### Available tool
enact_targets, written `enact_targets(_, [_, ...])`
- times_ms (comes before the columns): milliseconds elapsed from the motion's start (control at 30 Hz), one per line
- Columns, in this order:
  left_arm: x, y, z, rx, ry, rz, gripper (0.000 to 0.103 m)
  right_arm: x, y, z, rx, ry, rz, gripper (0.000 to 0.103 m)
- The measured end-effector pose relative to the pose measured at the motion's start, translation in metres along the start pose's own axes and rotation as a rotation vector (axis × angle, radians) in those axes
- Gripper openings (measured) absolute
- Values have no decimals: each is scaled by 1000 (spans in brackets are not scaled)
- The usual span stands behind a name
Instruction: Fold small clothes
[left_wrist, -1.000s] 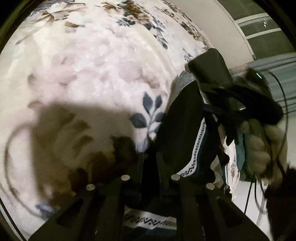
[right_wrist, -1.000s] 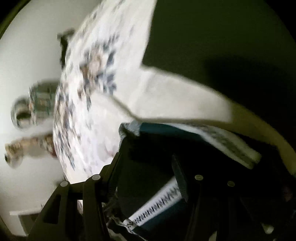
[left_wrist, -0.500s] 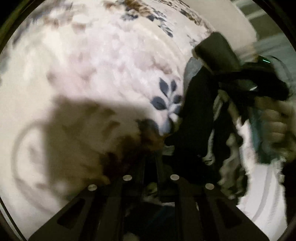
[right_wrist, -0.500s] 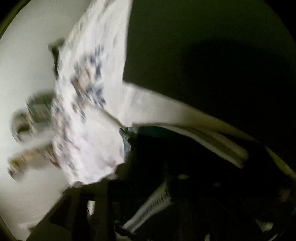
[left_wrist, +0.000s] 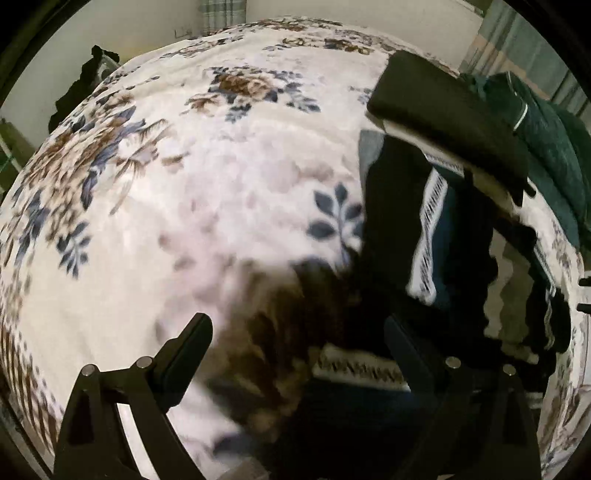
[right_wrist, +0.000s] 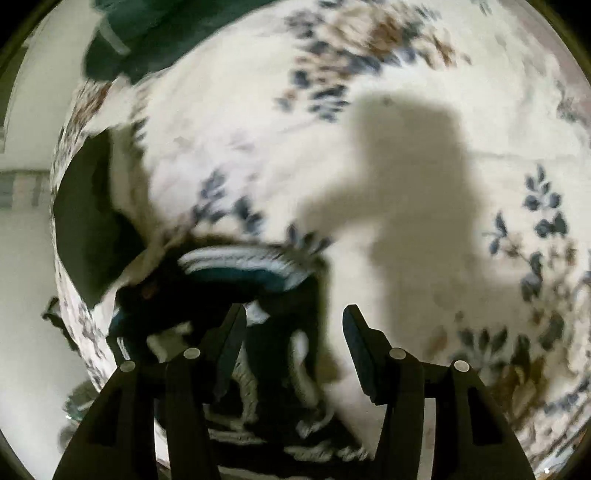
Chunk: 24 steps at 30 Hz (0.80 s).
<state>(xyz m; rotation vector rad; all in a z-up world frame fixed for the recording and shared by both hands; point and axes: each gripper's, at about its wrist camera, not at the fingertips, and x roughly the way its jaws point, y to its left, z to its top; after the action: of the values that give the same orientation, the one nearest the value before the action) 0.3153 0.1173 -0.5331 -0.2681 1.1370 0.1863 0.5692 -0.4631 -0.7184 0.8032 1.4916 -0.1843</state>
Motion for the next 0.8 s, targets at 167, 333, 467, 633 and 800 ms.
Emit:
enact_targets(167, [-19,-30,-35,37,1,121,95,67,-23,26,75,136,218,54])
enact_targets(333, [-49,-59,-73,61,-6,220,95,84,-8,31,-18,166,133,7])
enact_targets(467, [-61,-80,-102,37,12,230,95,57,37,56,-263,-8,-29,7])
enact_targets(633, [-59,-105,-129,34,60,214,95,93,57,66,-403,66,-114,8])
enact_targets(800, [-64,-121,-148,41,76,199,95,90,31,76,-233,141,104,47])
